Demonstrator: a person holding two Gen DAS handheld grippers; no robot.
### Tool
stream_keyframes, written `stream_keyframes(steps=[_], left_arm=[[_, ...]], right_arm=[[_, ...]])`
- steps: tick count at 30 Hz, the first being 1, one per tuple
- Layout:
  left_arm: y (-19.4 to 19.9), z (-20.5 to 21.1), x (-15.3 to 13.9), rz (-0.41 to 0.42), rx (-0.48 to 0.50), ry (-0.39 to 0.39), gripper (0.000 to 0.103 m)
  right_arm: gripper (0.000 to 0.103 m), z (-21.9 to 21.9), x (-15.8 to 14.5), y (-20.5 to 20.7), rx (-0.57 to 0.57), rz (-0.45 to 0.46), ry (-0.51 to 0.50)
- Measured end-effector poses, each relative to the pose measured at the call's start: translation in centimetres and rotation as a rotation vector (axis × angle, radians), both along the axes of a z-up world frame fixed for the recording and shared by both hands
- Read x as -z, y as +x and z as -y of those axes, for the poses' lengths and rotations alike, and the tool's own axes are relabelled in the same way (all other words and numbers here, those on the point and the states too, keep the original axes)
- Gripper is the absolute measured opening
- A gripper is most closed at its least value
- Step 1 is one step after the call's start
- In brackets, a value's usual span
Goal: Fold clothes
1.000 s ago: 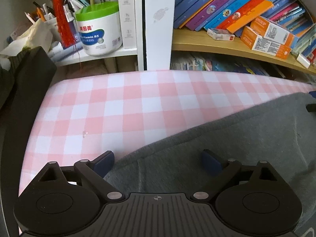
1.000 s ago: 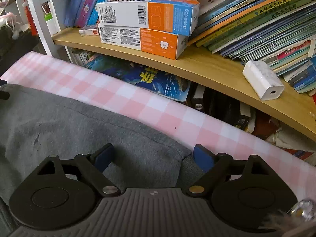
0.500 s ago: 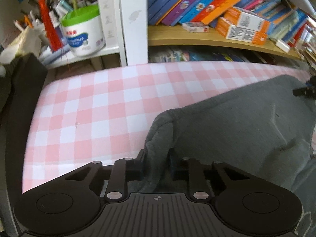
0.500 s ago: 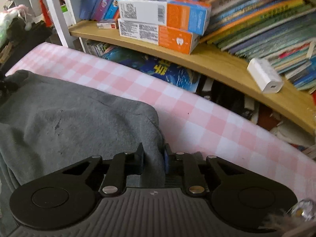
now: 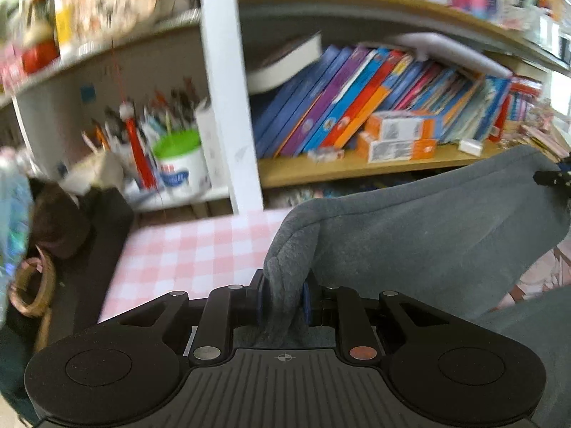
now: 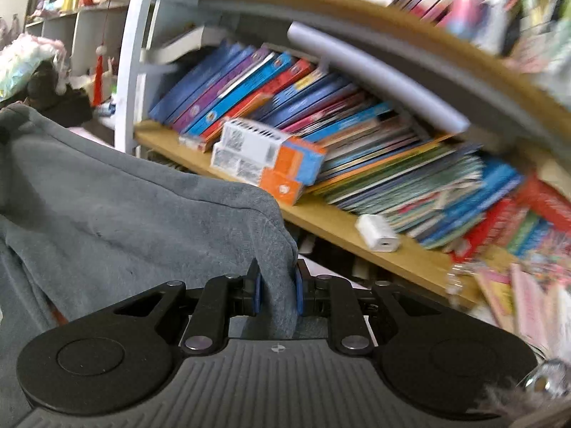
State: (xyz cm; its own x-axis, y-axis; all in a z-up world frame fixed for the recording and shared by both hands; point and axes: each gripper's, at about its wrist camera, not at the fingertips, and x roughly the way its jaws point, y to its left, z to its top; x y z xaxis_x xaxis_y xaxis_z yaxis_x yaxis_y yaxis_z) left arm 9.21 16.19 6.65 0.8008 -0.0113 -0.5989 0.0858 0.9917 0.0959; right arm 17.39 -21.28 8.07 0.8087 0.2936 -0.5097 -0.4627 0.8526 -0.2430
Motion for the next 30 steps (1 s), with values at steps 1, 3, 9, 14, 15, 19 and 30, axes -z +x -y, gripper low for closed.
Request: stream_keyframes(steps=[1, 3, 9, 14, 15, 19, 30], left_arm=[[-0.8, 0.5, -0.2, 0.018, 0.009, 0.013, 0.019], [-2.4, 1.2, -0.5, 0.045, 0.016, 0.026, 0.019], [-6.3, 2.9, 0.0, 0.088, 0.031, 0.083, 0.019], [-9.3, 3.4, 0.8, 0.081, 0.043, 0.058, 0.02], [-9.8, 3.2, 1.1, 0.066, 0.042, 0.036, 0.022], [-11.8, 2.4, 2.3, 0.004, 0.02, -0.027, 0.026], [-17.0, -0.1, 5.5, -0.168, -0.059, -0.219, 0.051]], right_arm=[[0.016, 0.3, 0.0, -1.0, 0.013, 0.014, 0.001], [0.016, 0.8, 0.2, -3.0, 0.036, 0.029, 0.007], [0.017, 1.2, 1.5, -8.1, 0.099, 0.032, -0.002], [0.021, 1.8, 2.5, -12.1, 0.183, 0.07, -0.018], [0.022, 1.9, 2.6, -12.8, 0.198, 0.071, -0.016], [0.025, 2.8, 2.9, -15.7, 0.268, 0.044, -0.018], [0.05, 5.9, 5.3, -22.3, 0.435, -0.287, 0.135]])
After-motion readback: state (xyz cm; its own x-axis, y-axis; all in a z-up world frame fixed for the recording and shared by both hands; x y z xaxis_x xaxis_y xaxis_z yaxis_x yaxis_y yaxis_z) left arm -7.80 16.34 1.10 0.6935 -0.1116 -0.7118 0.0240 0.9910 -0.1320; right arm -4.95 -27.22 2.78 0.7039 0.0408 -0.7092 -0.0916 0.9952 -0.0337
